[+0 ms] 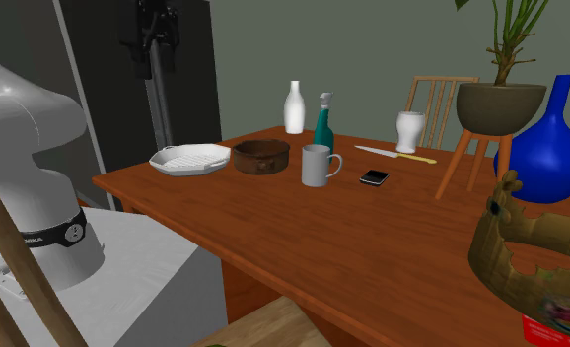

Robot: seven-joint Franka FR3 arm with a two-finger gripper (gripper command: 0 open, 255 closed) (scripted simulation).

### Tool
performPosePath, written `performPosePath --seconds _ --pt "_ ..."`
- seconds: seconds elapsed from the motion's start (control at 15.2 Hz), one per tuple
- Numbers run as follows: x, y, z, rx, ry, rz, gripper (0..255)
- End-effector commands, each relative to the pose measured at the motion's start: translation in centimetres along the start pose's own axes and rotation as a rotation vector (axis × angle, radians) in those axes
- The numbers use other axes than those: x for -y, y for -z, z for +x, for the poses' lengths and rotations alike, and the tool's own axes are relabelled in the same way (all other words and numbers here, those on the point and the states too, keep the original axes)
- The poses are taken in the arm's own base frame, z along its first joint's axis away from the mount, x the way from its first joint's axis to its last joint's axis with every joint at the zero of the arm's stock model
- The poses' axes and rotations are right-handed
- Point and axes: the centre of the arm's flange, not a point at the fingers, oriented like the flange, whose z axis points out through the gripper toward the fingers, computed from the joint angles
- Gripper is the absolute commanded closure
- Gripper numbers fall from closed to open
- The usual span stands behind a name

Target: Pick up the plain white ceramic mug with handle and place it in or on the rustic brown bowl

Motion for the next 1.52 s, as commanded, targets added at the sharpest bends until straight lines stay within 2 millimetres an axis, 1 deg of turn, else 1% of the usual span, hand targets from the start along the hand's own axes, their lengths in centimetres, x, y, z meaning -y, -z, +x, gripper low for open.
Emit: performPosePath --seconds 0.0,0.73,1.45 --pt "0.0 0.0 0.0 0.000 0.000 0.000 0" --pt "8.5 -6.0 9.7 -0.051 0.083 -0.036 0" --pt "17.6 -11.8 19.1 -0.101 0.166 -0.073 0"
